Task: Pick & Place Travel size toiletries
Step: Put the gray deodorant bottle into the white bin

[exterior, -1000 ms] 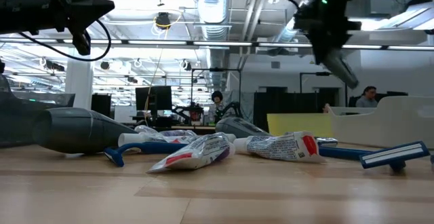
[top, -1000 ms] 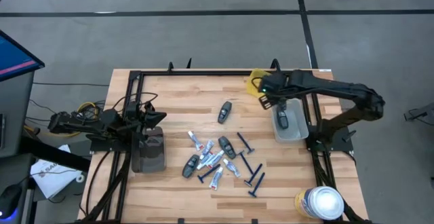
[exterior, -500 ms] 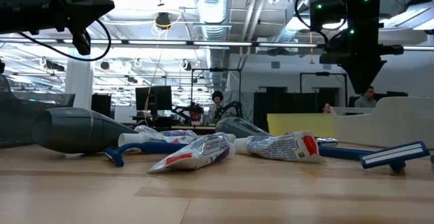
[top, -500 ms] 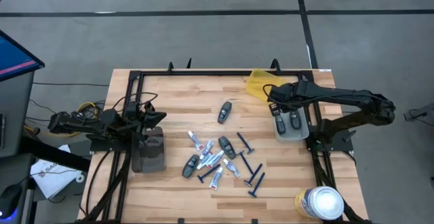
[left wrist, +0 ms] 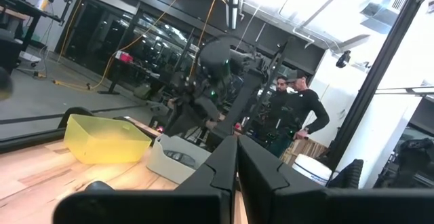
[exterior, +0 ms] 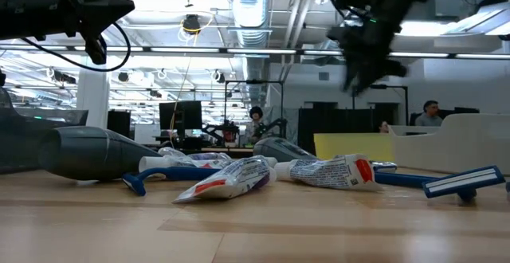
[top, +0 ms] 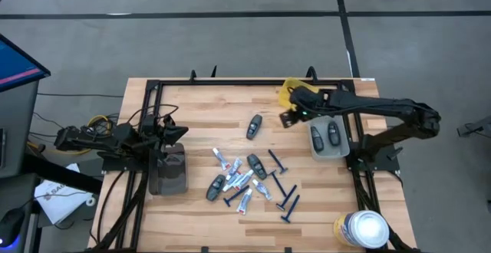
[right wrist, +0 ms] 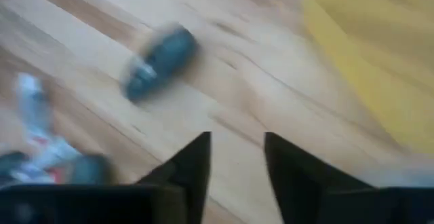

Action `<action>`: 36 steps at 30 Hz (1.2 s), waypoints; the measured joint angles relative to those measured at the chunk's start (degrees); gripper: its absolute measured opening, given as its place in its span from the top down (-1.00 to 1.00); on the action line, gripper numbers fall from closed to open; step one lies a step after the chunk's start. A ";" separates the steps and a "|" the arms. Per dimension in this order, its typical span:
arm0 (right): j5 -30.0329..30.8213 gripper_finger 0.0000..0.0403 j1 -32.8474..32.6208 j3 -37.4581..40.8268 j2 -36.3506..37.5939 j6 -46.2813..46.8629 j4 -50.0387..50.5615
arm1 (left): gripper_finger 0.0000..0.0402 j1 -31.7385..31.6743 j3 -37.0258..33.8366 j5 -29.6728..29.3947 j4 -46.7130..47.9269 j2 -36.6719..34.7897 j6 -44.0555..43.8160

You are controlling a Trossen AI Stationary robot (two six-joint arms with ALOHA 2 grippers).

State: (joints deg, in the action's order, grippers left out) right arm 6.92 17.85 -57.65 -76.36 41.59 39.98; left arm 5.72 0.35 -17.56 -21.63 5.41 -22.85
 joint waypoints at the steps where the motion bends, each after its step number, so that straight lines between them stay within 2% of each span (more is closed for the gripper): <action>1: -0.03 0.20 -0.26 -1.39 -1.42 -0.04 -0.89 | 0.96 0.00 0.00 0.00 -0.03 0.00 0.00; 6: -0.03 -0.25 -1.13 -10.25 -11.60 -3.38 -1.25 | 0.96 0.00 -0.01 0.00 -0.46 0.00 -0.04; 10: -0.03 -0.44 -1.35 -17.85 -20.13 -4.72 0.72 | 0.96 0.00 0.01 0.00 -0.55 0.02 -0.07; 14: 0.02 -0.47 -1.34 -23.90 -27.34 -4.41 1.22 | 0.96 -0.01 0.00 0.00 -0.79 0.01 -0.09; 21: 0.43 -0.47 -1.34 -29.98 -34.79 4.63 1.86 | 0.96 -0.01 -0.01 0.00 -0.96 0.02 -0.09; 36: 0.47 -0.47 -0.66 -30.27 -36.50 22.06 4.66 | 0.96 -0.02 -0.01 0.01 -2.14 0.02 -0.11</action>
State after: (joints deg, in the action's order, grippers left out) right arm 7.40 17.19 -87.92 -112.86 63.64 44.65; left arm 5.69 0.34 -17.55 -23.77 5.43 -22.96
